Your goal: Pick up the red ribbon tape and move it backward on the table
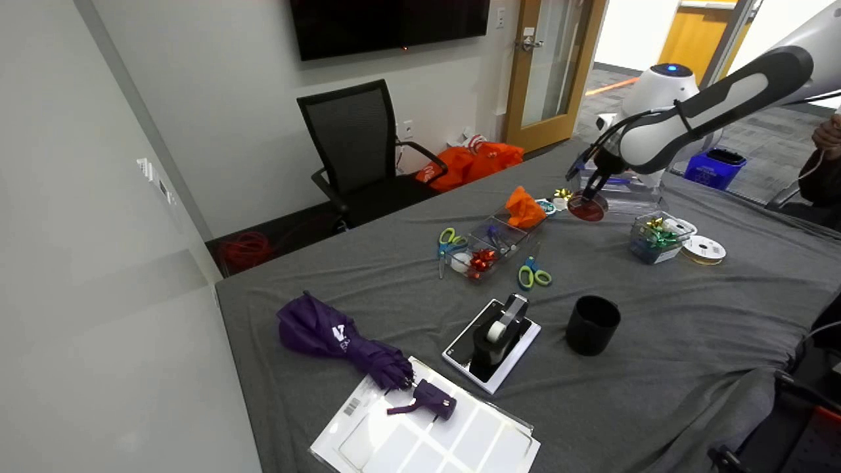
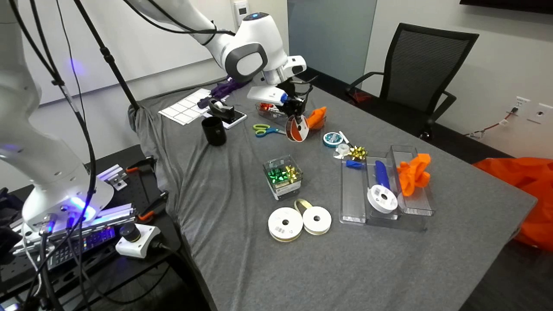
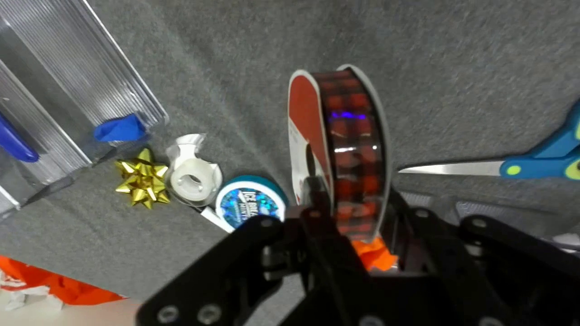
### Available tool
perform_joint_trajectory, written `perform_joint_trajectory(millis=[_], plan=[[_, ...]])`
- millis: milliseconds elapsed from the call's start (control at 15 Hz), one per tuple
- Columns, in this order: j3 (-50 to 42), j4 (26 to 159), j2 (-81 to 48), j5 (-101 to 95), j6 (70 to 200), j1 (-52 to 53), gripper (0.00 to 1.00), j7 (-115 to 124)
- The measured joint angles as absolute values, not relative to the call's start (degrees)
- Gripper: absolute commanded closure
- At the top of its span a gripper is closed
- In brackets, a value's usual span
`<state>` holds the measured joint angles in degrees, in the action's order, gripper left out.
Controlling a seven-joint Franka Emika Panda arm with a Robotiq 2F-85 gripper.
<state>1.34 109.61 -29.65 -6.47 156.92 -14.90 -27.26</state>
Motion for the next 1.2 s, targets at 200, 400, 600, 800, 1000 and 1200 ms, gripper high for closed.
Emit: perform_joint_trajectory(millis=[200,400,600,800,1000,1200], plan=[[3.83,113.36,-29.28,-6.51,157.98,-14.79,0.93,-31.16],[6.27,116.78,-28.70,-6.22,157.96,-15.01,0.93,-34.75],[9.10,119.24,-28.37,-4.34,157.71,-16.07,0.93,-39.06],[11.94,121.50,-27.39,-0.41,156.67,-17.58,0.93,-44.03],[13.78,122.58,-26.47,4.15,153.30,-18.39,0.93,-48.03],[14.11,122.90,-25.35,7.76,149.47,-18.38,0.93,-50.48]])
